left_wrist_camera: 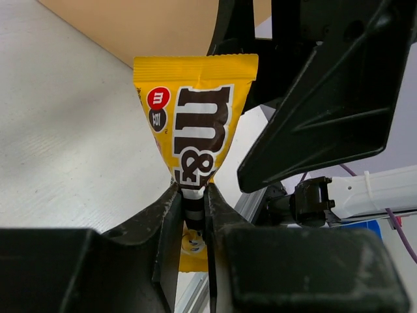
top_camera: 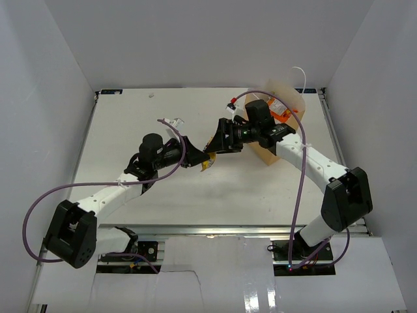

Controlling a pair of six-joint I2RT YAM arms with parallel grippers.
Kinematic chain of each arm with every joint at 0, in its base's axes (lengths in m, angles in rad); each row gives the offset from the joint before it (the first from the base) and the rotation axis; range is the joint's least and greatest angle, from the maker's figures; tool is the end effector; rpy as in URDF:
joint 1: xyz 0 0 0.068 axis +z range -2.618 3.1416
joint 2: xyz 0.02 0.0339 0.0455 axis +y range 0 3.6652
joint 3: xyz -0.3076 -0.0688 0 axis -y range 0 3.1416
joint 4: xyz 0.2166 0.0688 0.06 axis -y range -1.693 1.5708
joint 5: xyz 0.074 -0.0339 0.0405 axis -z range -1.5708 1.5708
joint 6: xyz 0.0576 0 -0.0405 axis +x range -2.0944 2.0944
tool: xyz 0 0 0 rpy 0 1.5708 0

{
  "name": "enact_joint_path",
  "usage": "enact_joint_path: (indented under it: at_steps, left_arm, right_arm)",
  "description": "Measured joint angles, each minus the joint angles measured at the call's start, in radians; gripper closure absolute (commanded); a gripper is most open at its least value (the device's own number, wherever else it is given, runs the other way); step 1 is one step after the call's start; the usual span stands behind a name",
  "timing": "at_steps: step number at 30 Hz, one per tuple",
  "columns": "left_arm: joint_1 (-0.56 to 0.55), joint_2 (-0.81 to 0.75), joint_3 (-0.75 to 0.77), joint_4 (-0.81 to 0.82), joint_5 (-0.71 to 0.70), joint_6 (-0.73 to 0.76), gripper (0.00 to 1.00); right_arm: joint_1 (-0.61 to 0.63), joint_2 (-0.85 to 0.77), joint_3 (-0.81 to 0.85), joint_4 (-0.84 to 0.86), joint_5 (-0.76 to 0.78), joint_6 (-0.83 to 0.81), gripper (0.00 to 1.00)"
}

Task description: Place the snacks into the paper bag

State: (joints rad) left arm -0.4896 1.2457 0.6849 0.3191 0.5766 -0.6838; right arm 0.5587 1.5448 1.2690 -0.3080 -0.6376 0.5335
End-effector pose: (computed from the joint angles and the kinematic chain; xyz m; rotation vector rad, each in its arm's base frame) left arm 0.2110 -0.1480 0.3113 0.2602 1.9722 -1.3190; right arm 0.2677 0.2078 0.3534 -0.4349 2.2823 1.2843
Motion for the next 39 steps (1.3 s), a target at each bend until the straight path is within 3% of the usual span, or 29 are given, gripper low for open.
enact_joint_path:
  at_steps: [4,9,10,12,13,19,20,21,26,30,35,39]
  left_arm:
    - [-0.012,-0.011,-0.005,0.006,-0.017,-0.013,0.69]
    - [-0.016,-0.013,-0.005,0.018,-0.021,-0.024,0.65]
    - [-0.016,-0.014,-0.005,0.02,-0.022,-0.024,0.61]
    - [-0.016,-0.018,-0.005,0.02,-0.029,-0.027,0.55]
    - [-0.016,-0.022,-0.005,0.02,-0.034,-0.03,0.47]
    - [-0.018,-0.074,-0.008,0.013,-0.043,-0.029,0.24]
    - [-0.018,-0.09,-0.008,0.013,-0.044,-0.026,0.09]
    - [-0.018,-0.109,-0.008,0.014,-0.045,-0.016,0.02]
    - [-0.018,-0.28,-0.006,-0.033,-0.083,0.04,0.02]
    - [-0.018,-0.378,0.005,-0.143,-0.165,0.103,0.02]
    - [-0.018,-0.401,-0.003,-0.3,-0.259,0.145,0.02]
    - [-0.018,-0.418,-0.035,-0.375,-0.31,0.151,0.02]
  right_arm:
    - [0.008,0.014,-0.006,0.065,-0.001,0.06,0.37]
    - [0.013,0.025,-0.008,0.117,-0.008,0.09,0.66]
    - [0.014,0.026,-0.01,0.125,-0.013,0.094,0.74]
    - [0.013,0.026,-0.016,0.139,-0.02,0.098,0.79]
    - [0.012,0.026,-0.019,0.145,-0.023,0.1,0.81]
    - [0.013,0.024,-0.006,0.151,-0.04,0.039,0.88]
    - [0.013,0.024,0.014,0.13,-0.039,0.003,0.88]
    - [0.013,0.023,0.041,0.114,-0.037,-0.041,0.88]
    - [-0.028,-0.016,0.222,0.025,-0.056,-0.32,0.9]
    - [-0.168,-0.099,0.371,-0.002,-0.092,-0.51,0.9]
    - [-0.384,-0.169,0.533,0.008,-0.064,-0.614,0.9]
    - [-0.494,-0.177,0.55,0.01,-0.013,-0.668,0.87]
